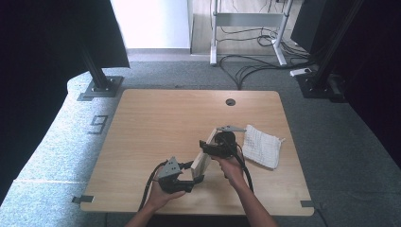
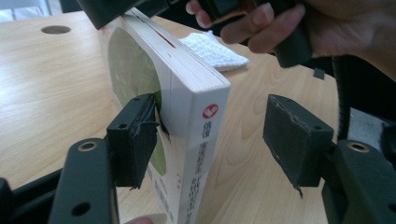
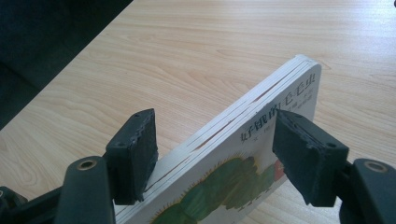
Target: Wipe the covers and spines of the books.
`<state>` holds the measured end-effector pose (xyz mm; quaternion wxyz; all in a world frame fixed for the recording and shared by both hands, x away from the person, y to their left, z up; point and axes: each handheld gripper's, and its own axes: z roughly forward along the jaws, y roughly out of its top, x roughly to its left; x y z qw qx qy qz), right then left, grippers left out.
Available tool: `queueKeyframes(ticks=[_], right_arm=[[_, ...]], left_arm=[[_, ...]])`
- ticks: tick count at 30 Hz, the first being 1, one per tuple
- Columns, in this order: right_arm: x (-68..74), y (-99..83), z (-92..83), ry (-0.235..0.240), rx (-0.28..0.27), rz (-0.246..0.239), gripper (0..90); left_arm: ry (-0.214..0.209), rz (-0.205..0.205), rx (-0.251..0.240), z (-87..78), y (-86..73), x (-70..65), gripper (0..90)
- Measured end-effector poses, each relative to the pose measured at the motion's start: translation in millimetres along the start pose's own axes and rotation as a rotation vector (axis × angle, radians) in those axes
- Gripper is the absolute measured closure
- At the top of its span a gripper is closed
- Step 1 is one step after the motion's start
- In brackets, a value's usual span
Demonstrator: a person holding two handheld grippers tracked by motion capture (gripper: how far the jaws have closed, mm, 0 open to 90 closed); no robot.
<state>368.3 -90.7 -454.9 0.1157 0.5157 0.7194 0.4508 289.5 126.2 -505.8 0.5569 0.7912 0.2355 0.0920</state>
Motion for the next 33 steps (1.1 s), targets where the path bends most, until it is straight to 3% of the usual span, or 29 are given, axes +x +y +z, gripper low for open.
queueKeyframes(ticks=[8,20,24,28,33], right_arm=[[-0.2,2.5,-1.8,-0.001,0.018,-0.015,34.2],[-2.7,4.8,-7.6,0.010,0.047,-0.026,43.2],[-3.9,4.1,-8.2,-0.014,0.063,-0.048,47.0],[-10.0,2.5,-8.6,-0.021,0.073,-0.035,49.3],[-14.3,1.7,-12.3,-0.021,0.078,-0.047,58.9]], left_arm=[[0.002,-0.002,-0.008,-4.8,-0.4,2.9,34.8],[0.030,0.010,0.018,-2.7,-2.9,4.7,35.1],[0.038,0.002,0.021,-2.7,-4.2,6.9,35.2],[0.045,-0.001,0.022,-2.8,-4.8,8.1,35.2],[0.046,-0.003,0.027,-1.8,-5.7,9.3,35.3]])
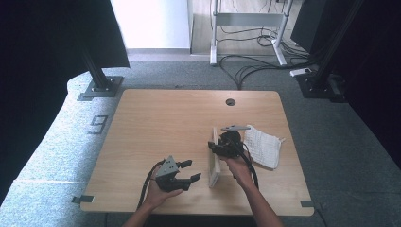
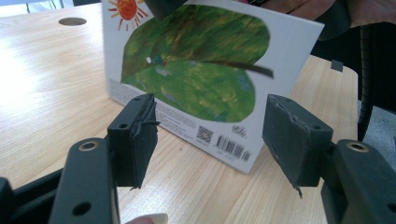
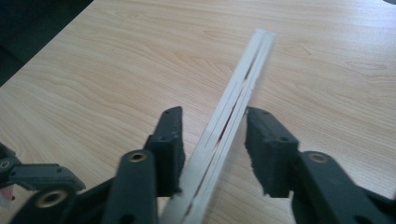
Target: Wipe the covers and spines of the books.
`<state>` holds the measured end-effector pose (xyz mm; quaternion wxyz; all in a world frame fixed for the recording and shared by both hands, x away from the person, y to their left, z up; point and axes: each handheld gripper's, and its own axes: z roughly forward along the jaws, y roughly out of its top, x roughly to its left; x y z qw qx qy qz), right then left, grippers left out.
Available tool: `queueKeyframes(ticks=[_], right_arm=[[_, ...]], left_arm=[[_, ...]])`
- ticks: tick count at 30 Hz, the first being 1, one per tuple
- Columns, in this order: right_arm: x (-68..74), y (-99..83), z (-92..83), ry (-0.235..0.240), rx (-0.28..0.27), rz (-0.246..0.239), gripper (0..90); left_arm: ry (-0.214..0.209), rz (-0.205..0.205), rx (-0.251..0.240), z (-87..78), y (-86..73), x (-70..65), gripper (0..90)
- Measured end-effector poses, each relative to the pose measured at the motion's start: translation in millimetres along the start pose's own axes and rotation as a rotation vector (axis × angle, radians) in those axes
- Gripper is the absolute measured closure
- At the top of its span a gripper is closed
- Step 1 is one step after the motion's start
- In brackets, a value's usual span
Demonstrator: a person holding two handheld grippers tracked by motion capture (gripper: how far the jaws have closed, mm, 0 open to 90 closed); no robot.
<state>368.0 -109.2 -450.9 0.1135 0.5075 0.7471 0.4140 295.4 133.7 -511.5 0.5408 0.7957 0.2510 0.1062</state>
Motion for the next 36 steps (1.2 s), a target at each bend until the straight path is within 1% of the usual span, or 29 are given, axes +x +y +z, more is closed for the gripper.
queueKeyframes(ticks=[3,8,9,13,16,21,23,28,32,36], right_arm=[[-0.4,-0.8,-0.4,-0.015,0.005,-0.032,67.3],[-1.3,0.0,-0.2,0.014,0.024,-0.067,73.0],[-0.8,-0.1,0.6,0.025,0.032,-0.086,73.1],[2.7,1.3,1.9,0.060,0.047,-0.130,73.8],[8.6,3.0,2.9,0.085,0.061,-0.184,74.1],[19.2,6.2,5.2,0.109,0.089,-0.274,74.6],[23.9,8.0,6.4,0.120,0.100,-0.322,74.9],[35.9,11.4,9.2,0.141,0.110,-0.420,75.8],[41.5,12.5,12.0,0.178,0.122,-0.473,76.0],[44.5,11.1,12.0,0.220,0.124,-0.522,76.0]], left_arm=[[0.002,-0.001,0.005,0.9,-0.9,0.7,35.3],[0.008,-0.001,0.008,0.5,-1.6,2.8,35.3],[0.010,-0.001,0.007,0.1,-1.7,3.4,35.4],[0.019,-0.012,0.006,-1.1,-2.5,6.6,35.5],[0.032,-0.017,0.001,-3.1,-2.9,9.5,35.6],[0.061,-0.035,-0.017,-8.3,-2.3,15.2,35.8],[0.076,-0.043,-0.026,-11.1,-1.9,17.8,35.9],[0.124,-0.067,-0.061,-20.0,-1.0,25.7,36.1],[0.166,-0.093,-0.092,-29.2,-0.3,33.4,36.1],[0.184,-0.115,-0.093,-33.5,-1.9,42.0,35.8]])
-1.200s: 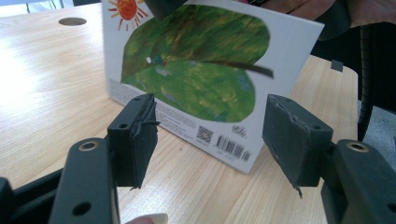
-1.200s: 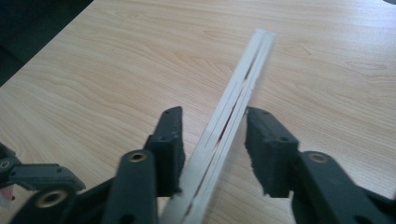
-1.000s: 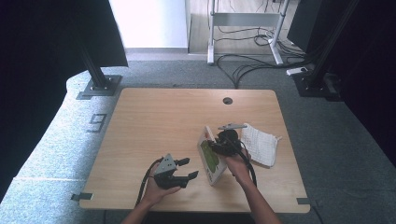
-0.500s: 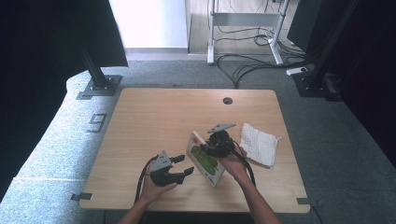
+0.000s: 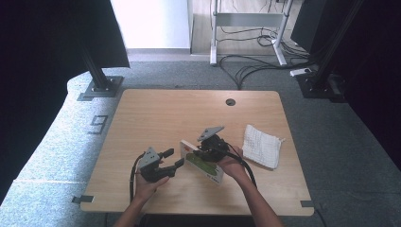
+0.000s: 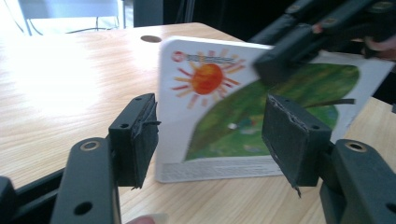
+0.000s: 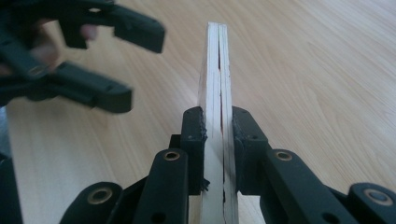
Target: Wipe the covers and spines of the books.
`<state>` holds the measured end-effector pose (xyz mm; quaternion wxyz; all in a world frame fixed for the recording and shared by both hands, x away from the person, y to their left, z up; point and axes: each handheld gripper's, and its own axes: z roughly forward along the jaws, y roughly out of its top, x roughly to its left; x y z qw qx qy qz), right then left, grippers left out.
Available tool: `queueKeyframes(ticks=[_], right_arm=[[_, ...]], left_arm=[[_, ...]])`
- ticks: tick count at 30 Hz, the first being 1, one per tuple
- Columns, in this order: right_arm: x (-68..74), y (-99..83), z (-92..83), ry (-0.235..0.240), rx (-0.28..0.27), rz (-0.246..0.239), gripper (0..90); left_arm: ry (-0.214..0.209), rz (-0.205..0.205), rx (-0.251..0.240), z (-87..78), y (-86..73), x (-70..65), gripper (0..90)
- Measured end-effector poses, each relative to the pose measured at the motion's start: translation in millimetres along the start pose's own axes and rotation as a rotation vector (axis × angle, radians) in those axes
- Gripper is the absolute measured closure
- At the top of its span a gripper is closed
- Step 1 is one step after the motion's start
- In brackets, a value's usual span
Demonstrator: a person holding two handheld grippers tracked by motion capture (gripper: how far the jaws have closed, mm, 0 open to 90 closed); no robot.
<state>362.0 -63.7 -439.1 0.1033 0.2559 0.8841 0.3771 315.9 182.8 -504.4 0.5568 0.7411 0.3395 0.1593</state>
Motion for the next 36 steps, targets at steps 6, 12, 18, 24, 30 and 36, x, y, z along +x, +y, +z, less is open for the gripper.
queueKeyframes(ticks=[6,12,18,24,30,36], right_arm=[[4.1,-0.6,-0.3,0.069,-0.004,-0.066,75.8],[4.7,-0.9,-0.2,0.120,-0.005,-0.108,75.6],[5.4,-1.1,-0.3,0.138,-0.005,-0.128,75.6],[4.9,-1.3,-0.2,0.138,-0.007,-0.131,75.5],[3.2,-1.3,-0.1,0.144,-0.007,-0.131,75.5],[0.7,-1.3,0.2,0.151,-0.009,-0.126,75.5]], left_arm=[[-0.012,0.003,0.028,4.4,-2.0,7.6,34.4],[-0.045,0.019,0.051,10.3,-2.9,9.7,32.6],[-0.074,0.041,0.074,16.7,-2.1,8.8,32.2],[-0.105,0.066,0.106,25.1,-1.6,8.5,31.1],[-0.150,0.095,0.135,34.2,-3.4,9.0,29.8],[-0.191,0.089,0.129,38.3,-5.6,14.3,28.9]])
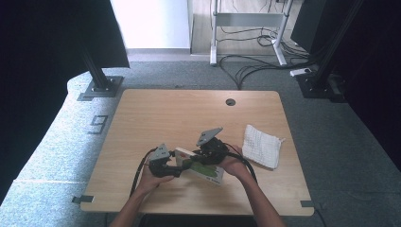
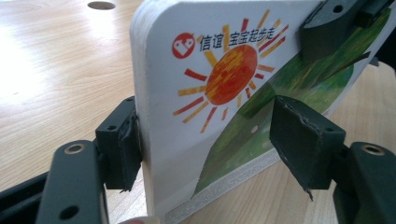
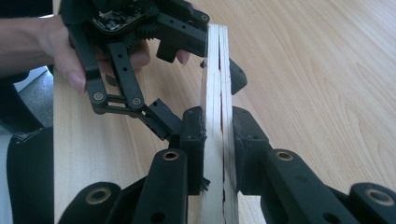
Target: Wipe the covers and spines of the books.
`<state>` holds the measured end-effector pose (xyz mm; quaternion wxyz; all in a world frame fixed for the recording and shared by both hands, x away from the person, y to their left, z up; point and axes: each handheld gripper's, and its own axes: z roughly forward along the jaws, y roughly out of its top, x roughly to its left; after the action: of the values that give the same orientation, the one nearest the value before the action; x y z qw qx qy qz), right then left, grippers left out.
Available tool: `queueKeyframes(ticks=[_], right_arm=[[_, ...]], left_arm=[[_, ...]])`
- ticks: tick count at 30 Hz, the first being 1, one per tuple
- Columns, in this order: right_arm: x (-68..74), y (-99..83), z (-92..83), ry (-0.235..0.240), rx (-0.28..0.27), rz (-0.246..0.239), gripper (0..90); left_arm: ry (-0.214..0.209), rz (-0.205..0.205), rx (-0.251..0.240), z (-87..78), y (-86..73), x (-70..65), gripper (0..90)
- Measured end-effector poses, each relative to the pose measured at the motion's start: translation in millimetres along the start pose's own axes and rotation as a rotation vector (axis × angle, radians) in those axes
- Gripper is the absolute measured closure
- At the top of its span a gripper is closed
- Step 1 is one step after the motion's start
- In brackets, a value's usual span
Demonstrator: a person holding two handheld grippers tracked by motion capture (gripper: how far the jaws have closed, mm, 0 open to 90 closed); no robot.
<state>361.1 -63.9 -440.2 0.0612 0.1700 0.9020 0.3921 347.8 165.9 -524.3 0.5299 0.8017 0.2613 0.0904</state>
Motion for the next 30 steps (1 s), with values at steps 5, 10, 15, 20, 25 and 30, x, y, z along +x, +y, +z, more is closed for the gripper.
queueKeyframes(ticks=[5,10,15,20,25,30], right_arm=[[-1.7,0.1,0.0,0.020,0.001,-0.009,75.6],[-2.1,0.5,0.3,0.049,0.002,-0.036,75.7],[-1.6,0.7,0.4,0.057,0.006,-0.055,74.8],[-2.9,-0.8,-1.4,0.022,0.014,-0.047,63.1],[-8.5,-9.8,-5.9,-0.044,0.018,-0.016,56.7],[-9.4,-14.2,-11.5,-0.027,-0.011,-0.010,60.1]], left_arm=[[-0.015,0.009,0.000,2.1,-1.0,1.2,24.9],[-0.030,0.029,-0.004,0.9,-0.9,-1.4,25.0],[-0.023,0.074,0.008,-1.1,-1.6,-5.9,32.2],[-0.016,0.085,-0.008,-5.9,-6.2,-7.4,39.9],[-0.006,0.081,-0.022,-8.0,-10.9,-8.1,49.4],[-0.022,0.081,-0.033,-10.2,-11.0,-10.6,53.0]])
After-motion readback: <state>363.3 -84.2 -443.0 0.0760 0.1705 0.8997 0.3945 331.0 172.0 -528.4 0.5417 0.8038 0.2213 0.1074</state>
